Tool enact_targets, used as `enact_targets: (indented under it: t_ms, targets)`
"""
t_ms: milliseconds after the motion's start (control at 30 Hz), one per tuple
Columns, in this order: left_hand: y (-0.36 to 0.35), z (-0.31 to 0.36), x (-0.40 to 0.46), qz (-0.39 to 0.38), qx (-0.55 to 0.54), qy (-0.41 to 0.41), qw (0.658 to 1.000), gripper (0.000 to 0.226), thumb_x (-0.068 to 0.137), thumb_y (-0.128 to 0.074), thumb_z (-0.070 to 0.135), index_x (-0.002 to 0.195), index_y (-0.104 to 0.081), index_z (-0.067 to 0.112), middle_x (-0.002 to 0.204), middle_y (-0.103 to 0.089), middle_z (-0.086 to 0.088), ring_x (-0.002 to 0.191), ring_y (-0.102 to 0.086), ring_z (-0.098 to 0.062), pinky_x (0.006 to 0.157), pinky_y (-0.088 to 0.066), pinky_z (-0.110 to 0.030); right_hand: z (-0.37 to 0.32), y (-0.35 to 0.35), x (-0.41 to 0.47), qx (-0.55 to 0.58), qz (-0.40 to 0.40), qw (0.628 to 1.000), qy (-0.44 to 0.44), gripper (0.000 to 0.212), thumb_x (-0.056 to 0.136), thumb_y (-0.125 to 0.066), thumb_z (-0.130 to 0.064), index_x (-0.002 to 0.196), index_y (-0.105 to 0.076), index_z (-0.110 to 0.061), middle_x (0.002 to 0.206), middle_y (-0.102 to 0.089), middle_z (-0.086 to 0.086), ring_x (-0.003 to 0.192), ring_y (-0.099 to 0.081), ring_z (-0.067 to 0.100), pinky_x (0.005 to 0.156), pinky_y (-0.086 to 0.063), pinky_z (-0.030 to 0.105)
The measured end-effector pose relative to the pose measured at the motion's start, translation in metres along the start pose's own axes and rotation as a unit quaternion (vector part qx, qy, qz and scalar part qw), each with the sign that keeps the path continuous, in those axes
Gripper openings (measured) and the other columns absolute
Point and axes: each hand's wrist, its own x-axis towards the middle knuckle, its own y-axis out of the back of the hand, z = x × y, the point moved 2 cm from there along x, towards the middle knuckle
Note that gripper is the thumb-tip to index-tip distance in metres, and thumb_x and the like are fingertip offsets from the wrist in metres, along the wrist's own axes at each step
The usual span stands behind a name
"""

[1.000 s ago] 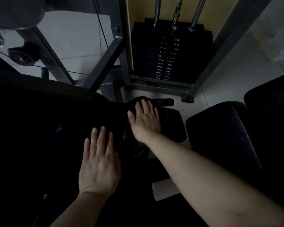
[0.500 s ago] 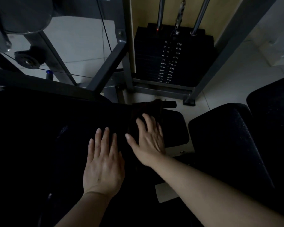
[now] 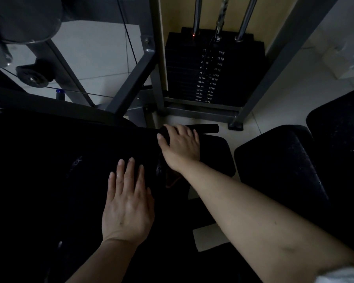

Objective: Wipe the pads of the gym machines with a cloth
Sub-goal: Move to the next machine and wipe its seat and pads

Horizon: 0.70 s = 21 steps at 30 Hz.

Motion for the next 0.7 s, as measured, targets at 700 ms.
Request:
enact_targets:
  t_ms: [700]
  targets:
    - [0.000,0.001,0.000,0.000,-0.008,0.004,1.000,0.059,0.096,-0.019,0.034,0.139,-0.041,0.000,0.152,-0.029,-0.018,0.145,-0.013,-0.030,0.117,-0.006,-0.042,0.016,0.000,0.000,0.022,0.012,1.000,-0.017,0.049,0.098,-0.026,-0.047,0.141,-0.038,-0.026,0.147,-0.036,0.003,0.140,-0.023,0.019,0.119,-0.003,0.040]
